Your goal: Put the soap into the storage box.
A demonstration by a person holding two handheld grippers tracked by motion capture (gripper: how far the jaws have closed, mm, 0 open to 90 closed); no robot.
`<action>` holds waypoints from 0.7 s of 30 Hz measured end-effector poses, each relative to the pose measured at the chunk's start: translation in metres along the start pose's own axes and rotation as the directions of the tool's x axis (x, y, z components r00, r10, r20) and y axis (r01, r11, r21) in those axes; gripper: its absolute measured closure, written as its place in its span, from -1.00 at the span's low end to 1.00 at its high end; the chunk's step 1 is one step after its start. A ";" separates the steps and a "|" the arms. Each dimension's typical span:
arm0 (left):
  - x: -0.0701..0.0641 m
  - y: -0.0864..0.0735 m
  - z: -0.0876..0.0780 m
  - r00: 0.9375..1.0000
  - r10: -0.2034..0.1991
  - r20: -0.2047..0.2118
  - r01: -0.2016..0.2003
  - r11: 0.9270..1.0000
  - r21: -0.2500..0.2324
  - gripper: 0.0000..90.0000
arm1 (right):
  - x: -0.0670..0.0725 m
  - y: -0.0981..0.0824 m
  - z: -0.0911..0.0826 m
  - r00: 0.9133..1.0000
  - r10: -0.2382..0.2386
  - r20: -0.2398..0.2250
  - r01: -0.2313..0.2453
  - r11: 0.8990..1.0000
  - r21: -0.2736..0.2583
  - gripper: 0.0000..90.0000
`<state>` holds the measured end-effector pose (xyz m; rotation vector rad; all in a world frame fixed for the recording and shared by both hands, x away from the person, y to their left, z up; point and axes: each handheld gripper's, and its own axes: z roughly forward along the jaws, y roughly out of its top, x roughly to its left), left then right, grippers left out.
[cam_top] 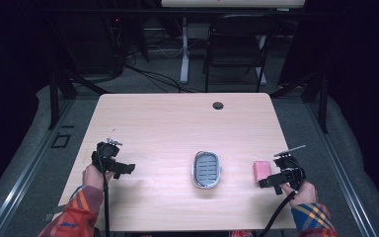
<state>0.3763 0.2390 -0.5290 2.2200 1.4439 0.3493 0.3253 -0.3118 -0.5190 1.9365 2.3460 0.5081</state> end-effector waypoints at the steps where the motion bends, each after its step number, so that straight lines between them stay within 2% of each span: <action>1: 0.001 0.000 -0.001 1.000 -0.006 -0.001 0.006 1.000 -0.009 -1.00 | 0.000 -0.001 -0.002 1.000 0.008 0.005 -0.007 1.000 -0.008 -1.00; 2: 0.001 0.000 -0.001 1.000 -0.006 -0.001 0.006 1.000 -0.009 -1.00 | 0.000 -0.001 -0.003 1.000 0.014 0.005 -0.014 1.000 -0.018 -1.00; 5: 0.001 0.002 0.003 1.000 0.001 0.001 -0.001 1.000 0.009 -1.00 | 0.002 0.002 -0.003 1.000 0.017 0.013 -0.017 1.000 -0.004 -1.00; 8: 0.000 0.001 0.000 1.000 0.011 -0.001 -0.011 1.000 -0.008 -1.00 | 0.006 0.005 -0.008 1.000 0.018 0.022 -0.018 1.000 0.003 -1.00; 10: 0.001 0.001 0.001 1.000 0.017 0.002 -0.017 1.000 0.002 -1.00 | 0.007 0.009 -0.010 1.000 0.019 0.023 -0.019 1.000 0.011 -1.00; 12: 0.002 0.001 0.002 1.000 0.013 0.004 -0.013 1.000 0.005 -1.00 | 0.009 0.011 -0.012 0.999 0.015 0.039 -0.016 0.999 0.032 -1.00; 20: 0.000 0.003 0.003 1.000 0.026 0.005 -0.026 1.000 0.015 -1.00 | 0.010 0.020 -0.013 0.999 0.026 0.035 -0.029 0.995 0.099 -1.00; 21: 0.000 0.003 0.003 1.000 0.024 0.006 -0.024 1.000 0.015 -1.00 | 0.010 0.020 -0.012 0.998 0.049 0.032 -0.052 0.995 0.086 -1.00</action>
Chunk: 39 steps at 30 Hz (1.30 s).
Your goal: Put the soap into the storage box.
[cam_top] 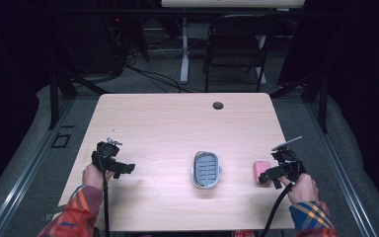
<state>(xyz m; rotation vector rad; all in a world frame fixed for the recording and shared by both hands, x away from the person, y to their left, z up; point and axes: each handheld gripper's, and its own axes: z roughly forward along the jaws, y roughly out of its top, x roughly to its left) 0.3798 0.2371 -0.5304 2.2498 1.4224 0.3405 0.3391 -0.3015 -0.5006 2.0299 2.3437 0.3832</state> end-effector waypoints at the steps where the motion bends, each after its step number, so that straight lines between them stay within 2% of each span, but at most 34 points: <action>1: 0.000 0.000 0.000 1.000 -0.002 0.004 0.002 1.000 -0.005 -1.00 | -0.002 0.002 -0.001 1.000 -0.014 -0.004 0.014 1.000 0.022 -1.00; 3: -0.003 0.002 0.003 1.000 0.011 0.010 -0.011 1.000 -0.002 -1.00 | -0.005 0.006 0.000 1.000 -0.007 -0.017 0.008 0.999 0.044 -1.00; 4: -0.003 0.002 0.003 1.000 0.011 0.010 -0.011 1.000 -0.002 -1.00 | -0.003 0.009 0.001 1.000 0.011 -0.023 -0.010 0.999 0.039 -1.00; 6: -0.007 0.002 0.001 1.000 0.022 0.011 -0.022 1.000 -0.005 -1.00 | -0.002 0.014 0.003 1.000 -0.002 -0.013 0.003 0.999 0.041 -1.00; 7: -0.007 0.002 0.000 1.000 0.021 0.016 -0.021 1.000 -0.011 -1.00 | -0.001 0.016 0.003 1.000 0.008 -0.011 -0.008 0.999 0.042 -1.00; 9: -0.008 0.003 0.000 1.000 0.027 0.012 -0.026 1.000 -0.012 -1.00 | -0.001 0.019 0.003 1.000 0.007 -0.023 -0.006 0.999 0.050 -1.00; 10: -0.009 0.004 0.000 0.999 0.029 0.017 -0.029 1.000 -0.010 -1.00 | -0.001 0.025 0.004 0.999 0.026 -0.029 -0.025 0.999 0.045 -1.00; 13: -0.009 0.003 0.000 1.000 0.025 0.015 -0.024 1.000 -0.012 -1.00 | 0.001 0.030 0.008 0.999 0.031 -0.026 -0.030 0.998 0.049 -1.00; 15: -0.006 0.003 0.000 1.000 0.018 0.011 -0.018 1.000 -0.013 -1.00 | 0.001 0.038 0.014 0.999 0.030 -0.026 -0.028 0.997 0.074 -1.00; 17: -0.004 0.003 0.000 1.000 0.011 0.014 -0.011 1.000 -0.004 -1.00 | 0.003 0.042 0.020 0.998 0.052 -0.027 -0.050 0.996 0.075 -1.00; 19: -0.004 0.002 0.000 1.000 0.005 0.012 -0.005 1.000 -0.015 -1.00 | 0.003 0.045 0.025 0.999 0.035 -0.028 -0.033 0.995 0.096 -1.00; 21: -0.005 0.003 0.001 1.000 0.012 0.019 -0.012 1.000 -0.011 -1.00 | 0.006 0.048 0.028 0.999 0.049 -0.017 -0.048 0.995 0.086 -1.00; 23: -0.005 0.003 0.001 1.000 0.010 0.022 -0.010 1.000 -0.008 -1.00 | 0.008 0.050 0.030 0.999 0.040 -0.011 -0.039 0.995 0.094 -1.00; 24: -0.005 0.002 0.000 1.000 0.009 0.018 -0.009 1.000 -0.021 -1.00 | 0.007 0.051 0.030 1.000 0.022 -0.002 -0.021 0.994 0.107 -1.00; 28: -0.004 0.002 -0.001 1.000 0.002 0.020 -0.002 1.000 -0.020 -1.00 | 0.010 0.055 0.035 1.000 0.026 0.009 -0.026 0.994 0.105 -1.00; 29: -0.003 0.002 -0.001 1.000 -0.001 0.020 0.001 1.000 -0.017 -1.00 | 0.009 0.056 0.036 1.000 0.012 0.016 -0.014 0.993 0.119 -1.00; 30: -0.003 0.001 -0.001 1.000 -0.002 0.020 0.003 1.000 -0.019 -1.00 | 0.010 0.056 0.037 1.000 0.026 0.017 -0.028 0.994 0.107 -1.00; 32: -0.002 0.002 0.001 1.000 -0.002 0.022 0.002 1.000 -0.016 -1.00 | 0.010 0.057 0.038 0.999 0.024 0.023 -0.026 0.993 0.113 -1.00; 33: -0.002 0.002 0.002 1.000 -0.001 0.024 0.001 1.000 -0.011 -1.00 | 0.010 0.058 0.038 0.999 0.019 0.040 -0.024 0.992 0.124 -1.00; 35: -0.002 0.001 0.003 1.000 0.002 0.028 -0.002 1.000 0.003 -1.00 | 0.011 0.059 0.041 0.999 0.035 0.038 -0.039 0.993 0.111 -1.00; 37: -0.002 0.001 0.002 1.000 0.004 0.027 -0.004 1.000 0.004 -1.00 | 0.010 0.059 0.042 0.999 0.028 0.035 -0.032 0.992 0.119 -0.99; 38: -0.002 0.001 0.002 1.000 0.004 0.020 -0.004 1.000 0.003 -1.00 | 0.010 0.059 0.043 0.998 0.010 0.063 -0.018 0.991 0.131 -0.94; 39: 0.000 0.001 0.002 1.000 0.001 0.026 -0.001 1.000 0.013 -1.00 | 0.011 0.058 0.044 0.998 0.013 0.069 -0.021 0.993 0.120 -0.94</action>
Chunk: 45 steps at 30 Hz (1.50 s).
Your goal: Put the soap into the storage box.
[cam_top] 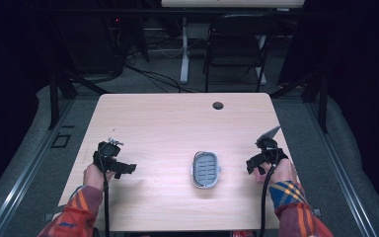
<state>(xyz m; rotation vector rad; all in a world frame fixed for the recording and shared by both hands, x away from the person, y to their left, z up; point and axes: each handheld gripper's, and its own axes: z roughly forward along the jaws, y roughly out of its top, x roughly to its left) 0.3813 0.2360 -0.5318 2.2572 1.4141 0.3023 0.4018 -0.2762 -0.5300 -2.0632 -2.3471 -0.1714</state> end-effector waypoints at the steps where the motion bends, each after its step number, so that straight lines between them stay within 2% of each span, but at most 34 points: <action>1: 0.000 0.000 0.000 1.000 0.000 0.000 0.000 1.000 0.000 -1.00 | 0.000 0.000 0.000 1.000 0.000 0.000 0.000 1.000 0.000 -0.94; 2: 0.000 0.000 0.000 1.000 -0.002 0.000 0.002 1.000 -0.003 -1.00 | 0.001 -0.001 0.001 1.000 0.014 0.005 -0.014 1.000 -0.016 -0.91; 4: -0.001 0.000 0.000 1.000 0.000 0.000 0.000 1.000 -0.002 -1.00 | -0.002 -0.001 -0.001 1.000 -0.011 0.015 0.010 1.000 0.010 -0.90; 7: -0.001 0.000 0.000 1.000 0.002 -0.001 -0.002 1.000 -0.004 -1.00 | -0.002 -0.001 0.002 1.000 0.007 0.020 -0.007 1.000 -0.004 -0.85; 11: 0.001 0.000 -0.001 1.000 -0.002 -0.005 0.002 1.000 -0.002 -1.00 | -0.004 0.000 0.006 1.000 -0.001 0.030 0.001 1.000 0.020 -0.81; 14: 0.001 0.000 -0.001 1.000 -0.002 -0.004 0.002 1.000 0.000 -1.00 | -0.004 -0.002 0.008 0.999 0.013 0.035 -0.014 1.000 0.002 -0.72; 18: 0.000 0.000 0.001 1.000 0.001 -0.004 -0.001 1.000 0.006 -1.00 | -0.005 -0.001 0.009 0.999 0.013 0.038 -0.014 1.000 0.020 -0.66; 22: 0.000 0.000 0.001 1.000 0.002 -0.005 -0.002 1.000 0.006 -1.00 | -0.007 0.000 0.009 0.999 0.004 0.033 -0.006 0.999 0.043 -0.58; 24: 0.000 0.000 0.001 1.000 0.006 -0.006 -0.006 1.000 0.005 -1.00 | -0.007 -0.001 0.011 0.999 0.021 0.029 -0.022 0.999 0.028 -0.51; 27: -0.001 0.000 0.000 1.000 0.007 -0.009 -0.006 1.000 0.004 -1.00 | -0.008 0.000 0.012 1.000 0.014 0.026 -0.015 0.999 0.039 -0.47; 28: -0.001 0.000 0.000 1.000 0.006 -0.010 -0.006 1.000 0.004 -1.00 | -0.007 -0.001 0.012 0.999 0.028 0.029 -0.028 0.999 0.022 -0.46; 31: 0.001 0.000 0.001 1.000 0.000 -0.010 0.001 1.000 0.007 -1.00 | -0.007 -0.001 0.012 0.999 0.026 0.025 -0.027 0.999 0.022 -0.43; 33: 0.001 0.000 0.001 1.000 -0.001 -0.010 0.001 1.000 0.007 -1.00 | -0.008 0.000 0.011 0.999 0.014 0.029 -0.015 0.999 0.040 -0.39; 36: 0.000 0.000 0.001 1.000 0.004 -0.012 -0.004 1.000 0.006 -1.00 | -0.008 0.000 0.014 0.999 0.024 0.025 -0.025 0.999 0.031 -0.36; 37: 0.000 0.000 0.001 1.000 0.004 -0.013 -0.004 1.000 0.006 -1.00 | -0.009 0.000 0.013 1.000 0.016 0.018 -0.016 0.999 0.046 -0.28; 40: -0.001 0.000 0.001 1.000 0.007 -0.013 -0.007 1.000 0.004 -1.00 | -0.009 -0.001 0.014 1.000 0.023 0.007 -0.023 0.999 0.028 -0.25; 45: -0.001 0.001 0.001 1.000 0.007 -0.011 -0.007 1.000 0.008 -1.00 | -0.009 -0.001 0.014 1.000 0.010 0.007 -0.011 1.000 0.029 -0.22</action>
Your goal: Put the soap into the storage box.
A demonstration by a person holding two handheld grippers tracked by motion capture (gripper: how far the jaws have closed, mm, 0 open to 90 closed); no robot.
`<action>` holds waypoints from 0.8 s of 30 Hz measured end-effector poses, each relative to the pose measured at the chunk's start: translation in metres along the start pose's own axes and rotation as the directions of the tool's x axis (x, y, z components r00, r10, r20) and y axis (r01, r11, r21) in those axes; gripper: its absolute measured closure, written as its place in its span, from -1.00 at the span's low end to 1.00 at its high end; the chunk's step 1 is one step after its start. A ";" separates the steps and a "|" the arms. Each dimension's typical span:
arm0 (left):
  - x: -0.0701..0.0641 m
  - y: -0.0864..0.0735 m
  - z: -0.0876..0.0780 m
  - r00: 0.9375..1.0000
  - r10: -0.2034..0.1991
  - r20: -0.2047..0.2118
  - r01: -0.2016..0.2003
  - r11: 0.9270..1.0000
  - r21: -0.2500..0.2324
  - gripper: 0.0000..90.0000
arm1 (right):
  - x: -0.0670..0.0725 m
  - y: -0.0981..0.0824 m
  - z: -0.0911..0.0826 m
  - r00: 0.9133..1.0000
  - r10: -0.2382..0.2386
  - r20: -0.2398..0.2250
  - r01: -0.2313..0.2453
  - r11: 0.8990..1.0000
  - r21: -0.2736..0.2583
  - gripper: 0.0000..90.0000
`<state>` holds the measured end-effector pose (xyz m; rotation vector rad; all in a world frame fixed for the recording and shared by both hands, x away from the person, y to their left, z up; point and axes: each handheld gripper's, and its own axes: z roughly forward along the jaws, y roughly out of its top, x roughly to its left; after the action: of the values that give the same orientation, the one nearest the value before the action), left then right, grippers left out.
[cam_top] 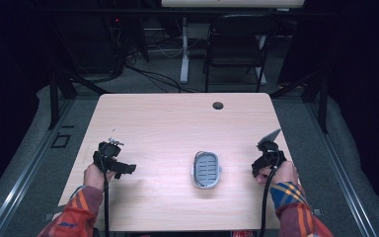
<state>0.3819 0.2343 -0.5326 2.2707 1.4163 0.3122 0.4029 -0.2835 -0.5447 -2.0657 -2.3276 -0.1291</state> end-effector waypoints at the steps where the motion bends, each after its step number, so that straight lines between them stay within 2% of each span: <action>1: 0.000 0.000 0.000 1.000 0.000 0.000 0.000 1.000 0.001 -1.00 | 0.000 0.000 0.000 1.000 -0.001 0.001 0.001 1.000 0.000 -0.22; 6: -0.002 0.000 0.001 1.000 0.002 0.006 -0.002 1.000 -0.001 -1.00 | 0.000 0.000 -0.001 1.000 -0.011 -0.012 0.011 1.000 0.005 -0.20; 7: -0.002 0.001 0.001 1.000 0.004 0.007 -0.004 1.000 -0.001 -1.00 | -0.002 0.000 -0.001 0.999 -0.016 -0.029 0.016 1.000 0.013 -0.20; 11: -0.001 0.001 0.001 1.000 0.003 0.002 -0.003 1.000 -0.005 -1.00 | -0.004 0.000 -0.004 0.999 -0.003 -0.046 0.003 1.000 0.004 -0.19; 14: -0.002 0.001 0.000 1.000 0.004 0.007 -0.004 1.000 -0.011 -1.00 | -0.006 -0.001 -0.009 0.999 -0.027 -0.037 0.028 1.000 0.013 -0.19; 17: -0.003 0.001 0.000 1.000 0.011 0.003 -0.011 1.000 -0.015 -1.00 | -0.005 -0.002 -0.011 0.999 -0.013 -0.045 0.013 1.000 -0.010 -0.19; 21: -0.003 0.001 -0.001 1.000 0.015 0.001 -0.015 1.000 -0.015 -1.00 | -0.002 -0.002 -0.015 0.998 -0.040 -0.038 0.040 0.999 0.010 -0.18; 24: -0.003 0.001 -0.002 1.000 0.022 -0.001 -0.022 1.000 -0.020 -1.00 | 0.002 -0.003 -0.017 0.998 -0.038 -0.042 0.038 0.999 -0.015 -0.18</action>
<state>0.3804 0.2319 -0.5308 2.2714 1.3835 0.3330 0.3996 -0.2830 -0.5281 -2.0052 -2.3491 -0.1886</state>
